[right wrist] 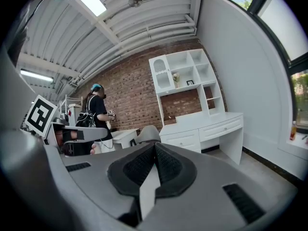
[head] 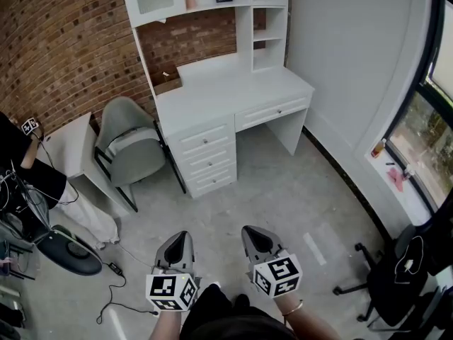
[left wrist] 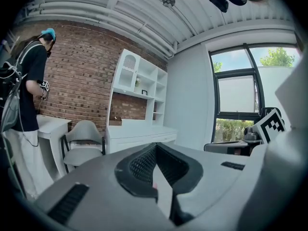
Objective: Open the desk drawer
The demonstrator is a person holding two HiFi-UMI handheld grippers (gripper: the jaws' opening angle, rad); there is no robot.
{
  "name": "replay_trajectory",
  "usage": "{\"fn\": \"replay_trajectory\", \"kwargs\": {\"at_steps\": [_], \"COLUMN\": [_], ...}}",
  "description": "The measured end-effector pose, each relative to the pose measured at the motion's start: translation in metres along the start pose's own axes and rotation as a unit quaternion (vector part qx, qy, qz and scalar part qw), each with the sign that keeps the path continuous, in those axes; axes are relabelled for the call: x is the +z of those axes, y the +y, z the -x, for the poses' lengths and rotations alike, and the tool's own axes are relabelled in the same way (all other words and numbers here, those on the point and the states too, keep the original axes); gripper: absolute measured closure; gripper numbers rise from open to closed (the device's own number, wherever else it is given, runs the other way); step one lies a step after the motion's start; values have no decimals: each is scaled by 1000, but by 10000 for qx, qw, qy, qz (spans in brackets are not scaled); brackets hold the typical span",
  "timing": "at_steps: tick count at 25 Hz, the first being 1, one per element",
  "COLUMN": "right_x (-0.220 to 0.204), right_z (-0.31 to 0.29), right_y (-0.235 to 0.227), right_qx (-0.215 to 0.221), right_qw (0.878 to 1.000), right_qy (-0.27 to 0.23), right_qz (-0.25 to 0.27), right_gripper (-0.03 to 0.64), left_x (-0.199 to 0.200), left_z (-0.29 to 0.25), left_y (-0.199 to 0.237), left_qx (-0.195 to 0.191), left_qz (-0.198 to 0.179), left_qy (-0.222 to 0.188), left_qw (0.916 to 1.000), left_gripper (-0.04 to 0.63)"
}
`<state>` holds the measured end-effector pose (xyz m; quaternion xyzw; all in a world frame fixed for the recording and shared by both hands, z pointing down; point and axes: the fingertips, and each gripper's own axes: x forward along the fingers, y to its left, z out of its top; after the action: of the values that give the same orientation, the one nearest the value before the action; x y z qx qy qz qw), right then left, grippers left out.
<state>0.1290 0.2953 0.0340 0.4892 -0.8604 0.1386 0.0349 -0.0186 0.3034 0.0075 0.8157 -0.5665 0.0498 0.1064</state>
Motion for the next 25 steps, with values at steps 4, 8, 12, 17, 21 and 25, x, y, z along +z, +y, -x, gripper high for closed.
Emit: {"fn": "replay_trajectory", "kwargs": {"at_steps": [4,8,12,17,21,25], "right_x": [-4,-3,6,20,23,20], "right_z": [-18,-49,-95,-172,-234,-282], "right_y": [-15,-29,-46,-69,-80,-91], "right_qx": [-78,-109,-125,-148,-178,-224], "right_qw": [9999,9998,9998,9997,9991,9977], "right_qy": [80,155,125,181,391,626], "right_qz": [-52,-17,-24,-22,-34,-100], "right_gripper": [612,612,612,612,611,611], "left_x": [-1,1,1,10,16,16], "left_z": [-20,-51,-95,-164,-216,-259], "left_y": [11,30,60,105,141,170], "left_qx": [48,36,8,-143,-297,-405], "left_qz": [-15,15,83,166,166,173], "left_qy": [31,25,57,112,196,295], "left_qw": [10000,10000,9999,9997,9992,9986], "left_gripper": [586,587,587,586,586,586]}}
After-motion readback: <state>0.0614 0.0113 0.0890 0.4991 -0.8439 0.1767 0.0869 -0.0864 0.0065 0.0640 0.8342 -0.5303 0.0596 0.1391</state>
